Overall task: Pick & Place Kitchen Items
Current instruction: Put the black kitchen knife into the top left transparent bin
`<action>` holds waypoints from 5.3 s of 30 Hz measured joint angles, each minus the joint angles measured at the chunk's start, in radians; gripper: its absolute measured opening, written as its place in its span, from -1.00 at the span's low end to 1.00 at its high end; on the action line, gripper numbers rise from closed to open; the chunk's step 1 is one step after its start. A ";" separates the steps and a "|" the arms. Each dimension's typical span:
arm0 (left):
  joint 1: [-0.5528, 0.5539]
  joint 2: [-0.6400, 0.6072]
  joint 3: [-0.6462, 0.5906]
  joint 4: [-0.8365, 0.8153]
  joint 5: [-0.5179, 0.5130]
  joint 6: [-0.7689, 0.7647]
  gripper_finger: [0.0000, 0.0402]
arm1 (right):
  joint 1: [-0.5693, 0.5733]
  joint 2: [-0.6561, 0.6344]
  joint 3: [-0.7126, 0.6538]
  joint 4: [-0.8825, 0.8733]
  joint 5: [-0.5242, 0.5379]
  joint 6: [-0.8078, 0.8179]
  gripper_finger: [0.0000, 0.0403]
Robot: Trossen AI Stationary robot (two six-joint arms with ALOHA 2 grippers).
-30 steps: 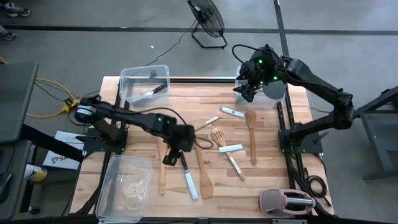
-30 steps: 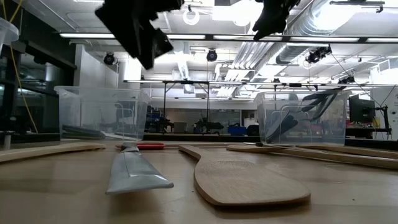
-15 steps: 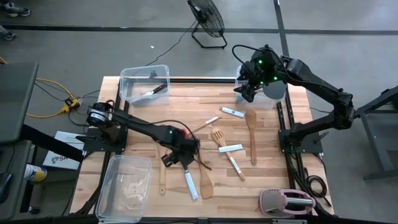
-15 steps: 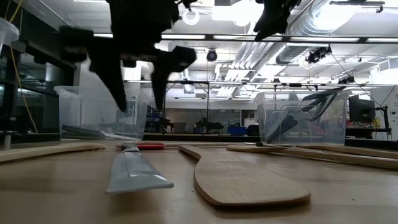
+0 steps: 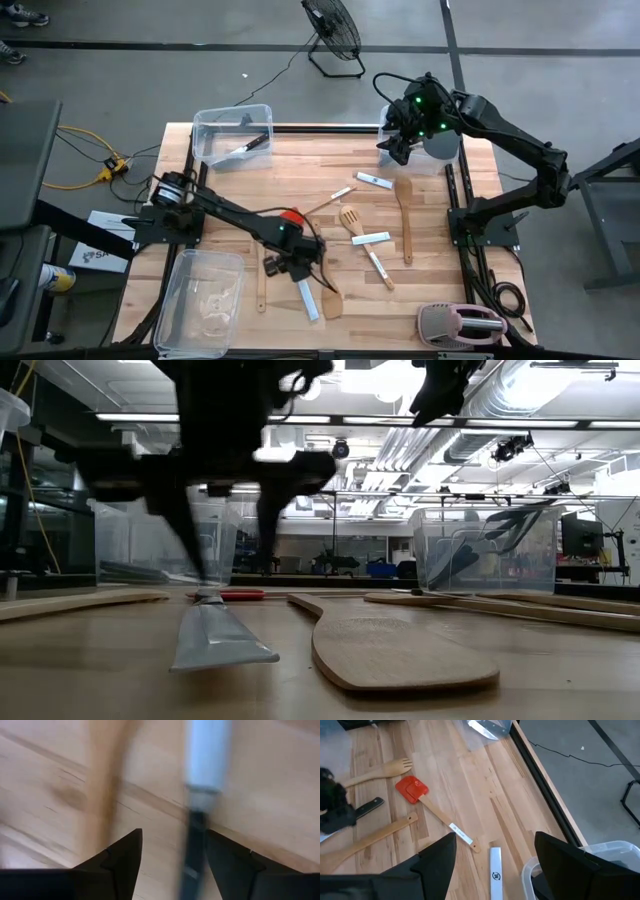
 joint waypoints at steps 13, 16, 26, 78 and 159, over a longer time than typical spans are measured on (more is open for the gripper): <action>0.001 0.016 0.000 -0.003 0.029 0.000 0.04 | 0.000 0.000 0.000 -0.009 0.000 -0.002 0.30; 0.001 0.016 0.000 0.003 0.023 0.000 0.04 | 0.000 0.000 0.000 -0.011 0.000 -0.005 0.30; 0.001 0.016 0.068 -0.035 -0.028 -0.052 0.04 | 0.000 0.000 0.000 -0.014 0.000 -0.018 0.30; -0.017 0.125 0.065 -0.144 0.028 -0.055 -0.62 | 0.000 0.000 -0.081 -0.038 -0.014 -0.029 0.30; 0.563 -0.481 0.125 -0.418 -0.756 -0.766 -0.62 | 0.000 -0.001 -0.090 -0.027 -0.049 -0.101 0.30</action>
